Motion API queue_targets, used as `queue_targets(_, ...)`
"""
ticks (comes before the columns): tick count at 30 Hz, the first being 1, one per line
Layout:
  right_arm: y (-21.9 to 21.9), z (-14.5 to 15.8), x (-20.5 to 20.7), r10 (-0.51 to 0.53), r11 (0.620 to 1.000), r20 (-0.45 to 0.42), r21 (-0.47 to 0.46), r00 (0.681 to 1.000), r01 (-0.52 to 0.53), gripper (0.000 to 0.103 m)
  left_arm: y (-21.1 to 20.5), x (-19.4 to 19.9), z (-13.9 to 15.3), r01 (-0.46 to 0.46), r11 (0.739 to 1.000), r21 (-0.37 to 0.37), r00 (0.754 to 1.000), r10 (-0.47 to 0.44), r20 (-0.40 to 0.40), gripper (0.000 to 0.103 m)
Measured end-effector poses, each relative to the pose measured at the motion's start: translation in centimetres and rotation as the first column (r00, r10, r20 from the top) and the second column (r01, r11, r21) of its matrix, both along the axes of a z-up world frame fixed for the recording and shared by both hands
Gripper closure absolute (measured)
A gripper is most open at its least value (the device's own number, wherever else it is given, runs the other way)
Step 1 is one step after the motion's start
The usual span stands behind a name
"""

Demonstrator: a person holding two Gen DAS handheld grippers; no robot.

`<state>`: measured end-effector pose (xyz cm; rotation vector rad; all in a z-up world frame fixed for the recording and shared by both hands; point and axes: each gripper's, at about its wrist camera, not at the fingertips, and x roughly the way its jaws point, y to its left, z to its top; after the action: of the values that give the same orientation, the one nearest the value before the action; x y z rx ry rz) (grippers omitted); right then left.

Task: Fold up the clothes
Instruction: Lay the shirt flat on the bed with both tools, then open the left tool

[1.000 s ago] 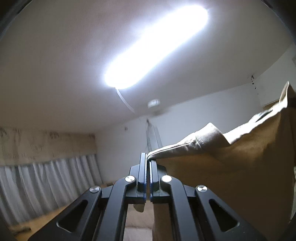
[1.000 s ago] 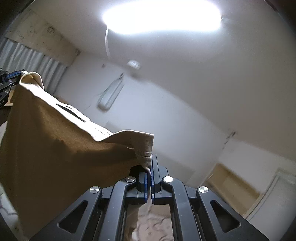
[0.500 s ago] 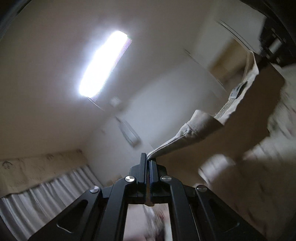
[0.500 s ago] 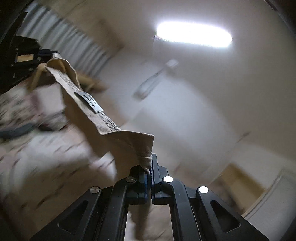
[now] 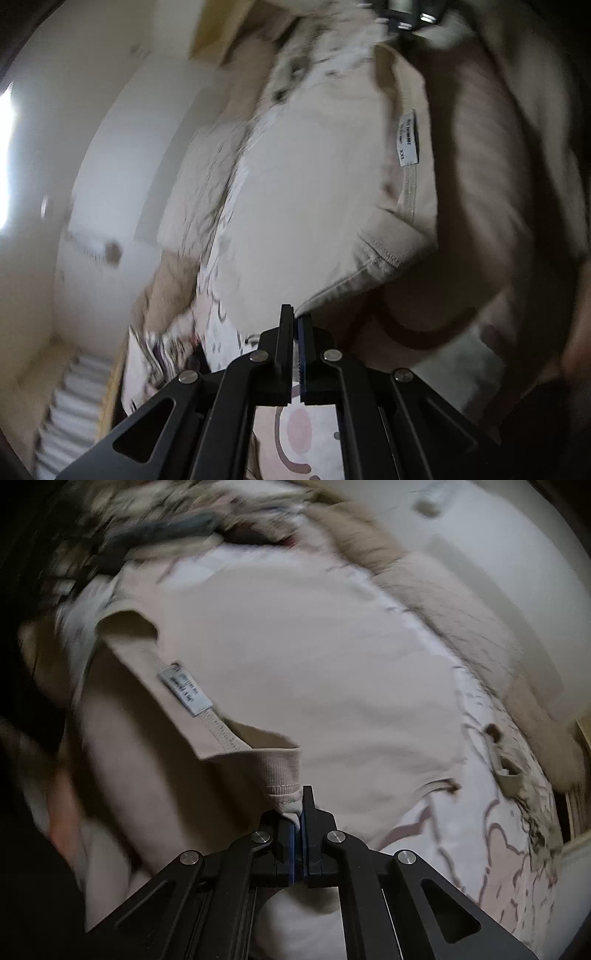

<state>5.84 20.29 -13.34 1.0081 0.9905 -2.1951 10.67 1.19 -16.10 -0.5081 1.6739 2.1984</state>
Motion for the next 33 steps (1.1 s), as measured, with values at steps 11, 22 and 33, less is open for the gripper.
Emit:
queue_targets(11, -0.3, -0.6, 6.8, 0.355, 0.898, -0.040, 0.293, 0.934, -0.329, 0.101, -2.3, 0.5, 2.0, 0.082, 0.996, -0.042, 0.996, -0.083, -0.026, 0.100)
queue_targets(22, -0.7, -5.2, 6.4, 0.414, 0.796, 0.086, 0.449, 0.906, -0.406, 0.102, -2.2, 1.6, -2.8, 0.092, 0.992, -0.084, 0.987, -0.080, 0.141, 0.100)
queue_targets(33, 5.7, -0.5, 3.1, -0.274, 0.932, 0.268, -0.161, 0.923, 0.324, 0.030, -2.4, 0.3, 1.1, -0.038, 0.993, 0.114, 0.970, 0.009, 0.242, 0.053)
